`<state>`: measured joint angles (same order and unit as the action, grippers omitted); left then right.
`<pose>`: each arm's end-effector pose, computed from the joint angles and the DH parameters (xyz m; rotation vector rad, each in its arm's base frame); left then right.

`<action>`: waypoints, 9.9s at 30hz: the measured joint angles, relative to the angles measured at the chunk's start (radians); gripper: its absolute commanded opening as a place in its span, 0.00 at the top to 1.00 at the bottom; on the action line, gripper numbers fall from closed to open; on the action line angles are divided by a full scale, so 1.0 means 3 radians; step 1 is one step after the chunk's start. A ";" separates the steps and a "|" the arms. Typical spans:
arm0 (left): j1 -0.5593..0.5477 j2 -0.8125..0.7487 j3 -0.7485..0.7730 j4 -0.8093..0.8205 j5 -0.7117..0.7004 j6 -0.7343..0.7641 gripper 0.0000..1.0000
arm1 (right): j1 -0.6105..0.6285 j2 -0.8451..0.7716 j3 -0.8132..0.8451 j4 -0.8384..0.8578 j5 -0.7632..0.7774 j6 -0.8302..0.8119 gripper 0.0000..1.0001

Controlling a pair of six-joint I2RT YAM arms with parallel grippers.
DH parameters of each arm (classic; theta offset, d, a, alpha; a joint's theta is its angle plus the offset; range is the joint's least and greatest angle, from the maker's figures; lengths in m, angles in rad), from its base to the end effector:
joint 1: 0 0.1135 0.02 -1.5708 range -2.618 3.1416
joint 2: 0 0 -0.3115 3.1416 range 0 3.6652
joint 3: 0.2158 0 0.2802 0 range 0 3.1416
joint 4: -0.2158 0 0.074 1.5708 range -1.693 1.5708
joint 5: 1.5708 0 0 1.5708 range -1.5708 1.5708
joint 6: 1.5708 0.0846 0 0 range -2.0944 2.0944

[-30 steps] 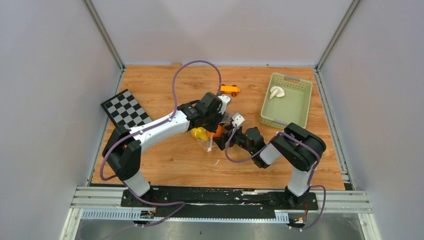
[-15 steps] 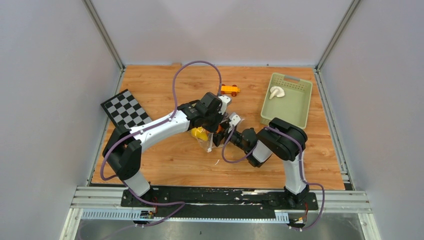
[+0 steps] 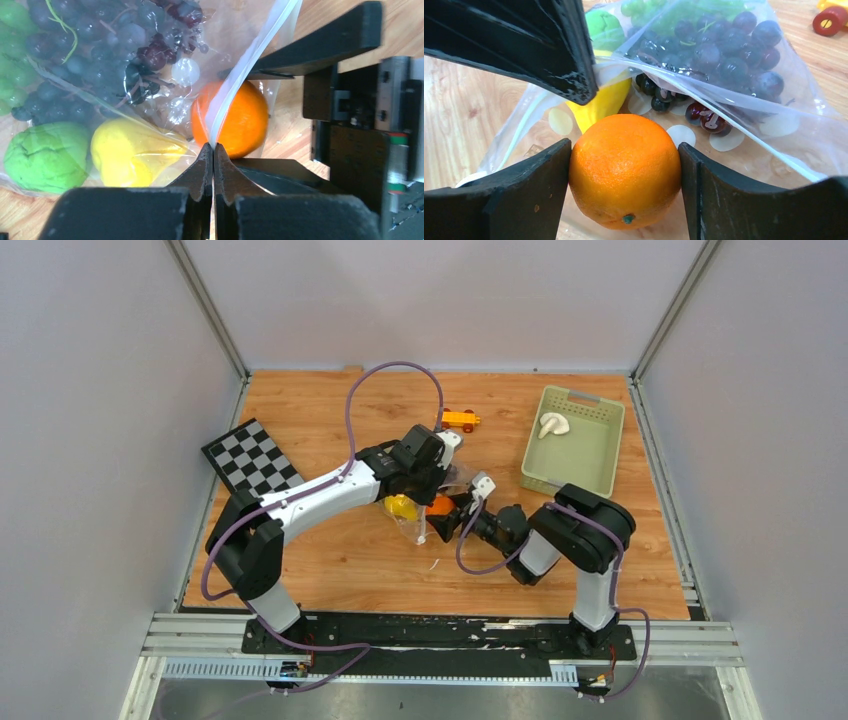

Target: Open the zip-top bag and remove the fake food

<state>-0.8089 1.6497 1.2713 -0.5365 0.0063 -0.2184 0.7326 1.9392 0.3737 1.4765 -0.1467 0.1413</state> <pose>0.2880 -0.3026 0.2530 0.7416 2.4289 -0.4315 0.2525 0.2437 0.1167 -0.6100 1.6071 0.7781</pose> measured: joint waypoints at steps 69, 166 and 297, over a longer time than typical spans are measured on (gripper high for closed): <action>-0.0001 0.0198 0.0114 -0.0151 -0.0427 0.0244 1.00 | -0.2326 0.0284 0.3015 -0.4242 0.2291 0.0582 0.06; -0.0001 -0.0238 -0.0079 0.0009 -0.0374 0.0159 1.00 | -0.0097 -0.0421 0.1085 -0.2589 0.1587 0.2861 0.43; 0.0156 -0.0525 -0.0081 -0.0095 -0.0387 0.0153 1.00 | -0.2541 -0.1017 0.2581 -0.4785 0.1329 0.0195 0.78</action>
<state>-0.7620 1.4921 1.2469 -0.5652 -0.1097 -0.1726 -0.0296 1.6341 1.1481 0.0410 0.2520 0.1997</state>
